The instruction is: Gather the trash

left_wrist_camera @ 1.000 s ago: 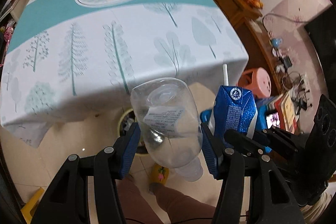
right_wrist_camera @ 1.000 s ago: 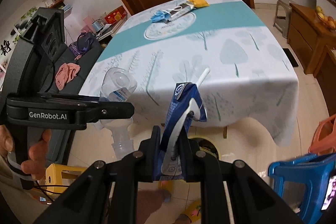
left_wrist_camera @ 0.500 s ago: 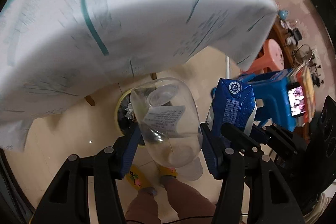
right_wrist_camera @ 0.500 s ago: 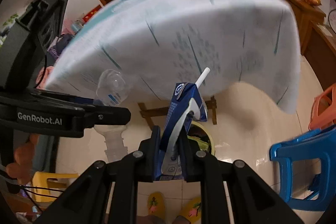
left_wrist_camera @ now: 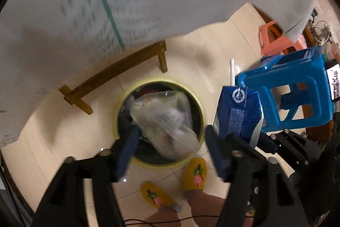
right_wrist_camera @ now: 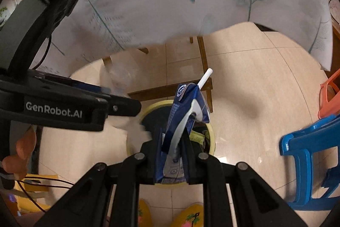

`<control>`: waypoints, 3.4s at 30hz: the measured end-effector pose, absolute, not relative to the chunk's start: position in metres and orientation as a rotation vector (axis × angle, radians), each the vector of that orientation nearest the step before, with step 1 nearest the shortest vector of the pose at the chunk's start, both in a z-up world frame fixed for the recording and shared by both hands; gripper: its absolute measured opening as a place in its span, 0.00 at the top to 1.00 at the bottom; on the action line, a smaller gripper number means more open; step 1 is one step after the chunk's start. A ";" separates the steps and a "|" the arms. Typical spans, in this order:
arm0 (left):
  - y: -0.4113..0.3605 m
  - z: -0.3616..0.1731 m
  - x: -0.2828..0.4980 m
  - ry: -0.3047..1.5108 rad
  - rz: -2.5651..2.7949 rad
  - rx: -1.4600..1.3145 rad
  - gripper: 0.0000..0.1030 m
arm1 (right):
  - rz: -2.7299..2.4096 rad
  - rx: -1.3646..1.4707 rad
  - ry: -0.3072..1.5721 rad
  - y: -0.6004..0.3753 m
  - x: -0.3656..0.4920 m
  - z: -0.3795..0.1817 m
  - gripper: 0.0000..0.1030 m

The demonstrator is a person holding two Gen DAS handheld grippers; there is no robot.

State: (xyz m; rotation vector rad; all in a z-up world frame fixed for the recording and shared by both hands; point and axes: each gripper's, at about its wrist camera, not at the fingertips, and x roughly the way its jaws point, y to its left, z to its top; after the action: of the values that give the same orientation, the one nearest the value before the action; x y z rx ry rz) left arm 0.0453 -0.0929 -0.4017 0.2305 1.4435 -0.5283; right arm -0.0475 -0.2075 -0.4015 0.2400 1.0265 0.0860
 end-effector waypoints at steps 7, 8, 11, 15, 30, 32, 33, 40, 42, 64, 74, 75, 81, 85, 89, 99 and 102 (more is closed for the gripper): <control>-0.071 -0.423 0.052 1.416 -0.445 0.215 0.18 | 0.090 0.182 1.033 -0.197 -0.039 -0.430 0.84; -0.067 -0.423 0.053 1.408 -0.439 0.212 0.18 | 0.094 0.176 1.033 -0.197 -0.037 -0.433 0.84; -0.057 -0.421 0.051 1.369 -0.418 0.201 0.18 | 0.103 0.150 1.029 -0.190 -0.034 -0.439 0.83; -0.040 -0.410 0.047 1.332 -0.378 0.151 0.18 | 0.084 0.110 1.043 -0.181 -0.025 -0.444 0.83; -0.007 -0.339 0.013 1.295 -0.314 0.088 0.17 | 0.061 0.096 1.030 -0.175 -0.035 -0.368 0.53; -0.005 -0.317 0.009 1.290 -0.310 0.082 0.17 | 0.061 0.117 1.029 -0.176 -0.040 -0.343 0.53; -0.004 -0.302 0.008 1.283 -0.305 0.080 0.17 | 0.059 0.128 1.032 -0.176 -0.041 -0.331 0.53; 0.005 -0.213 0.006 1.242 -0.286 0.049 0.16 | 0.036 0.157 1.048 -0.177 -0.050 -0.236 0.53; 0.009 -0.182 0.004 1.217 -0.285 0.035 0.16 | 0.024 0.140 1.059 -0.177 -0.049 -0.210 0.53; 0.031 0.029 0.002 0.896 -0.173 -0.040 0.12 | 0.166 0.020 0.845 -0.176 -0.030 -0.012 0.53; 0.031 0.052 0.030 0.875 -0.107 -0.007 0.12 | 0.264 -0.003 0.775 -0.180 0.000 0.017 0.53; 0.032 0.053 0.035 0.877 -0.106 0.001 0.12 | 0.266 0.007 0.774 -0.181 0.004 0.019 0.53; 0.033 0.057 0.076 0.878 -0.113 0.141 0.12 | 0.277 0.101 0.786 -0.186 0.035 0.020 0.53; 0.035 0.051 0.120 0.898 -0.153 0.215 0.12 | 0.255 0.115 0.794 -0.183 0.065 0.016 0.53; 0.037 0.037 0.180 0.933 -0.219 0.277 0.12 | 0.206 0.159 0.812 -0.183 0.102 0.009 0.53; 0.022 -0.032 0.349 1.051 -0.445 0.429 0.12 | 0.040 0.348 0.920 -0.180 0.223 -0.037 0.53; 0.013 -0.056 0.382 1.070 -0.494 0.477 0.12 | 0.002 0.388 0.947 -0.177 0.251 -0.054 0.53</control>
State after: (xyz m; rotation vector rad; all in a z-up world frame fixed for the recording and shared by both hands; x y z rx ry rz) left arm 0.3820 0.0128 -0.0563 0.4770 1.0701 -0.4940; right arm 0.2510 -0.1769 -0.0540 0.3881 0.9473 0.0024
